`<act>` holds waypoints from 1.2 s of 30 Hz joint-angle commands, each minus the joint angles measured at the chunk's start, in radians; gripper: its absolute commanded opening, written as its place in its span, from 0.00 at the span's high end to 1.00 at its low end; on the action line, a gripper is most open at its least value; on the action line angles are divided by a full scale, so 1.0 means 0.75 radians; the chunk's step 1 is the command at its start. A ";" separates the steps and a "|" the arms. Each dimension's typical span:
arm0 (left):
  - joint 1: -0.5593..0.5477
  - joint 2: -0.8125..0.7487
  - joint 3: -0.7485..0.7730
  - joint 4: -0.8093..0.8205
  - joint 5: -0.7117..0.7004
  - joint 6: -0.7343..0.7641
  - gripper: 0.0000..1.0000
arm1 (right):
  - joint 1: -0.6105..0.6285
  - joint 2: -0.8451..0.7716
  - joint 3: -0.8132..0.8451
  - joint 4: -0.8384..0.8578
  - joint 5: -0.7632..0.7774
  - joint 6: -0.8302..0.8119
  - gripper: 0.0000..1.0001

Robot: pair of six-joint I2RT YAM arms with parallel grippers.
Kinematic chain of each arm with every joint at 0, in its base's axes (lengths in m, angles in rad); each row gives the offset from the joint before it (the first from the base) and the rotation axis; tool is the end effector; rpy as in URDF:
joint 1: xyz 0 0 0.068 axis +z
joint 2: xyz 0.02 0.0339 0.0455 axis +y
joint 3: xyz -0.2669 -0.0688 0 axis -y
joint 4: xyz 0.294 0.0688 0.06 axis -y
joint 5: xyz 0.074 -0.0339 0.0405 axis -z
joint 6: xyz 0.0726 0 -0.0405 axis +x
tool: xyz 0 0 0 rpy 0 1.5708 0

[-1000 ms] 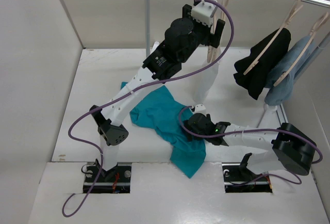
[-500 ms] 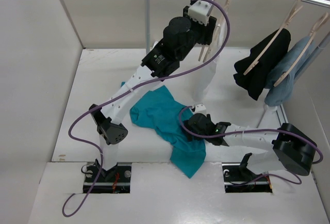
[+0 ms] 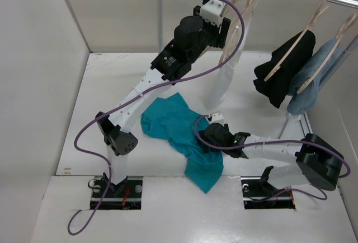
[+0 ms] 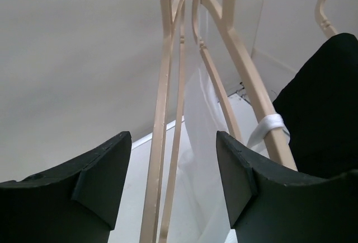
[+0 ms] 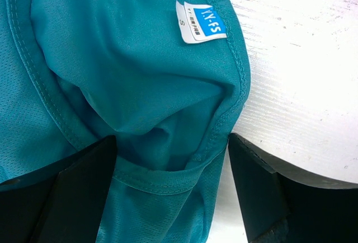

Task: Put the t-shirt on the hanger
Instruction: Grab a hanger with the left arm

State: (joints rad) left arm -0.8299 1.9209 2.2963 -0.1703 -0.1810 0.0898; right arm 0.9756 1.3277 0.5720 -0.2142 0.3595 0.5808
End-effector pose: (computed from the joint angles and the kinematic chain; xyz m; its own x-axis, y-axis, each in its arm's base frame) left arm 0.3508 -0.3641 0.5574 0.1913 -0.0785 -0.9784 0.5921 0.8042 0.0513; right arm 0.1844 0.2268 0.0975 -0.7507 -0.1927 -0.6319 -0.3010 0.9512 0.0676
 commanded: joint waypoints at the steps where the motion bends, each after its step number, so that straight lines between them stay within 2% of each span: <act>1: 0.045 -0.037 -0.024 0.051 0.014 0.025 0.43 | 0.010 0.001 -0.037 -0.017 -0.036 0.044 0.15; 3: 0.094 -0.023 -0.024 0.051 0.059 -0.019 0.48 | 0.010 0.001 -0.037 -0.017 -0.036 0.044 0.15; 4: 0.108 -0.023 -0.024 0.051 0.073 -0.020 0.62 | 0.010 0.001 -0.037 -0.017 -0.036 0.044 0.15; 7: 0.121 -0.023 -0.024 0.051 0.086 -0.022 0.80 | 0.010 -0.011 -0.049 -0.017 -0.036 0.044 0.15; 8: 0.121 -0.023 -0.024 0.051 0.086 -0.022 0.93 | 0.010 -0.011 -0.049 -0.017 -0.036 0.044 0.15; 10: 0.133 -0.047 -0.024 0.063 0.112 -0.009 1.00 | 0.010 -0.011 -0.049 -0.017 -0.036 0.044 0.15; 22: 0.133 -0.101 -0.012 0.114 0.166 0.064 1.00 | 0.022 0.001 -0.037 -0.005 -0.048 0.030 0.15; 28: 0.133 -0.162 0.029 0.160 0.119 0.181 1.00 | 0.065 0.017 0.057 -0.091 -0.009 -0.011 0.15; 30: 0.133 -0.213 -0.030 0.172 0.106 0.197 1.00 | 0.065 0.017 0.072 -0.103 0.003 -0.050 0.15; 33: 0.133 -0.286 -0.120 0.156 0.094 0.210 1.00 | 0.065 -0.032 0.102 -0.089 -0.011 -0.083 0.13; 36: 0.133 -0.332 -0.178 0.156 0.082 0.210 1.00 | 0.065 -0.089 0.115 -0.056 -0.023 -0.099 0.04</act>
State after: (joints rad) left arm -0.7303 1.7733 2.1777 -0.1497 -0.0959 0.2256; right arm 1.0161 1.3205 0.6071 -0.2649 0.3515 0.5362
